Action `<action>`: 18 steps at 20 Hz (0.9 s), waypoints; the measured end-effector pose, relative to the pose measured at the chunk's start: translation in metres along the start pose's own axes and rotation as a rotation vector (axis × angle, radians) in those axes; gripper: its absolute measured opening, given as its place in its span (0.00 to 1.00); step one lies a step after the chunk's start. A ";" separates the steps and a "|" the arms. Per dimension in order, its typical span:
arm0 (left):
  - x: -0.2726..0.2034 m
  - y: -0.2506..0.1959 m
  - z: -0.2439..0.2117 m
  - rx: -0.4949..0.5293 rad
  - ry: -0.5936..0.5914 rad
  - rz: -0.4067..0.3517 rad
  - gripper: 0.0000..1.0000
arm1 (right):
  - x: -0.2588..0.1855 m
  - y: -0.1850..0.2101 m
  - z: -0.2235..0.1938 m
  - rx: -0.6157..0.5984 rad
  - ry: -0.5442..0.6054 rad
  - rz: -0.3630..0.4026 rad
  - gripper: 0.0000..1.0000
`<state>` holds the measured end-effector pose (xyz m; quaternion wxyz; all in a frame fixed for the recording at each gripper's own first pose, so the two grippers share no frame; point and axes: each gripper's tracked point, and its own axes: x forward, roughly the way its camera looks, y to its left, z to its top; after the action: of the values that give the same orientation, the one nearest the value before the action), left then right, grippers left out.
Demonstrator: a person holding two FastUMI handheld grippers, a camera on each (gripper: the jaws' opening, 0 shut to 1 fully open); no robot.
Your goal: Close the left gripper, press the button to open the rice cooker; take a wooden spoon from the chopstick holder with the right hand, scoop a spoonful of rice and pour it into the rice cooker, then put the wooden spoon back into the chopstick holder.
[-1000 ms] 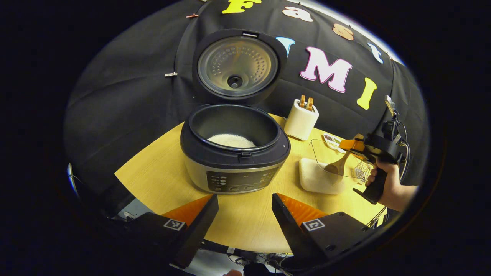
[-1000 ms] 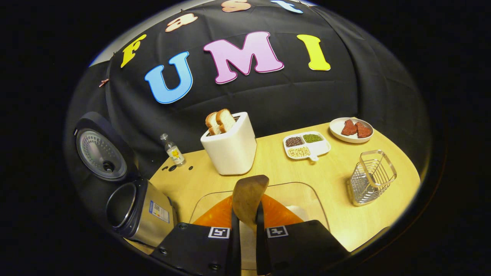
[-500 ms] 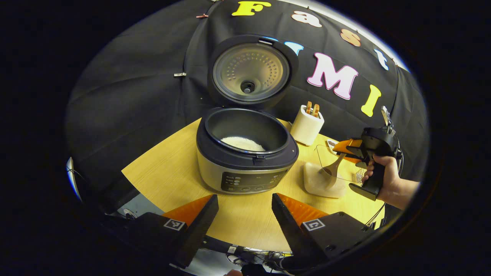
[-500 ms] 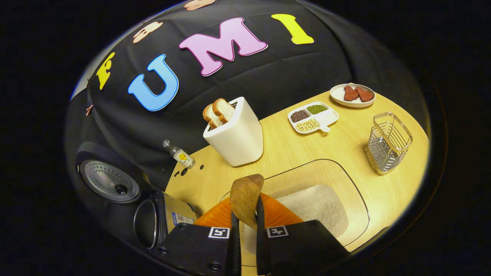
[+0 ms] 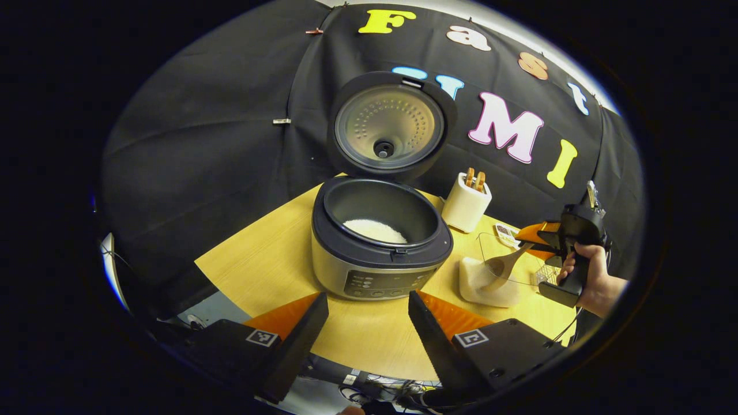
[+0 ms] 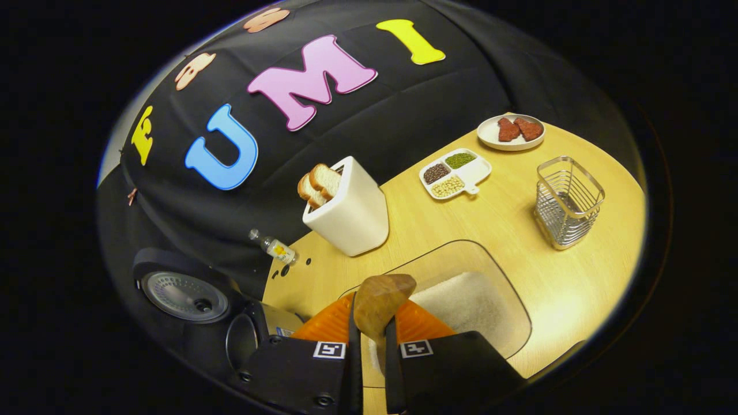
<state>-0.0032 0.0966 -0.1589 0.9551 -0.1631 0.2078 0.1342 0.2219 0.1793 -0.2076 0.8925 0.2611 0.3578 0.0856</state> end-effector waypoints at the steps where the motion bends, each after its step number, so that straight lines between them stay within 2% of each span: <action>1: -0.001 -0.002 -0.002 -0.002 -0.001 -0.002 0.95 | -0.004 -0.006 0.006 0.022 -0.008 -0.008 0.19; 8: -0.008 -0.014 0.005 0.001 -0.024 -0.015 0.95 | -0.024 -0.031 0.042 0.213 -0.048 -0.030 0.20; 9: -0.009 -0.014 0.006 0.004 -0.028 -0.016 0.92 | -0.026 -0.033 0.045 0.239 -0.051 -0.029 0.20; 10: -0.010 -0.015 0.008 0.004 -0.032 -0.018 0.95 | -0.029 -0.032 0.048 0.271 -0.052 -0.026 0.20; 15: -0.014 -0.013 0.010 -0.020 -0.049 -0.012 0.95 | -0.034 -0.014 0.061 0.452 -0.031 0.018 0.20; 18: -0.015 -0.011 0.007 -0.047 -0.050 -0.010 0.95 | -0.038 0.013 0.070 0.535 -0.015 0.071 0.20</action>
<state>-0.0106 0.0866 -0.1441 0.9565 -0.1832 0.1800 0.1382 0.2420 0.1490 -0.1358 0.7908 0.5005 0.3517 0.0175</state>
